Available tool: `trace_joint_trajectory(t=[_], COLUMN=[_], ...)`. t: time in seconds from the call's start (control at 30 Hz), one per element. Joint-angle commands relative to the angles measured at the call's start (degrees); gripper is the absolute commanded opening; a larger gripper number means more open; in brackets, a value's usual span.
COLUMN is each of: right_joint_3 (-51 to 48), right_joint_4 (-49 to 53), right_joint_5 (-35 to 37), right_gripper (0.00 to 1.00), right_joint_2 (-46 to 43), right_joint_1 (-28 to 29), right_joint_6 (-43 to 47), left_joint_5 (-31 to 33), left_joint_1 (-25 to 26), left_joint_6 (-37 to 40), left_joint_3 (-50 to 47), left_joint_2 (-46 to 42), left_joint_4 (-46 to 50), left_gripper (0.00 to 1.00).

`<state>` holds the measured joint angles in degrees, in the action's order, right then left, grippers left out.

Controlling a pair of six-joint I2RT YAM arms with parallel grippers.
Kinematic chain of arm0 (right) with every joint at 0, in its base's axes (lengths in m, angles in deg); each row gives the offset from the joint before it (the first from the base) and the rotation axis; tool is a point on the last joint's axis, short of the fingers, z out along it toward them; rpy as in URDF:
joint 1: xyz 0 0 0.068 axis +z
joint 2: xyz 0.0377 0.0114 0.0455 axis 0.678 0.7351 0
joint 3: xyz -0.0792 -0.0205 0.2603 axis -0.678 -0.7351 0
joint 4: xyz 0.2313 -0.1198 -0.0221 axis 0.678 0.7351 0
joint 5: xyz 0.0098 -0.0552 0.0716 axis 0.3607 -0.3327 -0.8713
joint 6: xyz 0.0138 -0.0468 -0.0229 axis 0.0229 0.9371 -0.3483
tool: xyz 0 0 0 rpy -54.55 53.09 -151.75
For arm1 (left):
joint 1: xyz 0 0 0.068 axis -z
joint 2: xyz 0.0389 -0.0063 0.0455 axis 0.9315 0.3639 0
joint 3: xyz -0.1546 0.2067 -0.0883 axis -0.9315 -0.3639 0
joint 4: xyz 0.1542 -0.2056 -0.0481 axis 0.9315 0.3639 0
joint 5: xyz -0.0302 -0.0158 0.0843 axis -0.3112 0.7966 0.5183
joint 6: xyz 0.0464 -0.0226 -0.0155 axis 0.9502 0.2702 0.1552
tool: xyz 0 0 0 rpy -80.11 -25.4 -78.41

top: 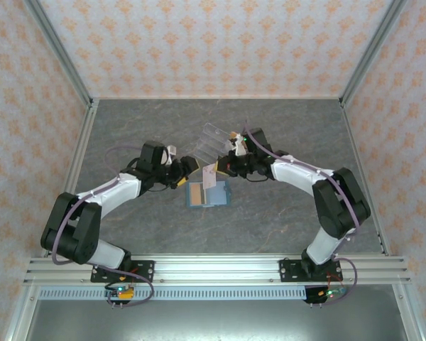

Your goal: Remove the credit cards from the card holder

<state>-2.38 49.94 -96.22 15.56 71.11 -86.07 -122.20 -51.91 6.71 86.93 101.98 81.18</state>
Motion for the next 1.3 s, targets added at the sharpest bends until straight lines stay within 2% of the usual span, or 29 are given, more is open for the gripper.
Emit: trace_joint_trajectory(t=[0.0, 0.07, 0.27, 0.47, 0.7, 0.83, 0.9, 1.07, 1.17, 1.27], right_joint_3=[-0.7, -0.7, -0.1, 0.0, -0.4, -0.6, -0.8, -1.2, -0.7, -0.7], right_joint_4=[-8.2, -11.1, -17.4, -22.1, -24.5, -24.6, -24.8, -25.1, -24.5, -24.9], right_joint_5=[-7.8, -10.9, -14.6, -15.5, -15.8, -16.0, -16.1, -16.0, -16.1, -16.2], right_gripper=[0.00, 0.00, 0.00, 0.00, 0.00, 0.00, 0.06, 0.28, 0.32, 0.29], right_joint_2=[-2.9, -3.5, -3.7, -3.3, -2.9, -2.1, -1.7, -1.4, -0.9, -0.2], right_joint_1=[-1.9, -3.2, -4.8, -4.9, -4.9, -4.9, -4.9, -4.3, -3.8, -3.7], right_joint_6=[-2.3, -3.7, -8.0, -12.2, -13.9, -14.1, -14.6, -16.0, -16.2, -16.7], left_joint_5=[-5.1, -6.6, -10.0, -9.1, -8.4, -8.3, -7.9, -7.0, -6.1, -4.8], left_joint_1=[-0.2, -0.2, -0.1, 0.9, 1.4, 1.8, 2.0, 2.4, 2.6, 2.6], left_joint_6=[-2.8, -4.7, -11.0, -15.1, -16.0, -16.4, -16.6, -16.8, -17.0, -17.4], left_joint_3=[-1.2, -1.7, -2.4, -4.1, -3.6, -3.0, -2.9, -2.3, -2.0, -1.9], left_joint_2=[-2.0, -2.1, -1.3, -1.3, -1.8, -1.9, -2.1, -2.3, -2.4, -2.3], left_joint_4=[-8.9, -12.8, -24.6, -31.1, -32.6, -32.7, -32.5, -31.6, -31.1, -30.8], left_gripper=[0.77, 0.77, 0.71, 0.55, 0.26, 0.02, 0.00, 0.00, 0.00, 0.00])
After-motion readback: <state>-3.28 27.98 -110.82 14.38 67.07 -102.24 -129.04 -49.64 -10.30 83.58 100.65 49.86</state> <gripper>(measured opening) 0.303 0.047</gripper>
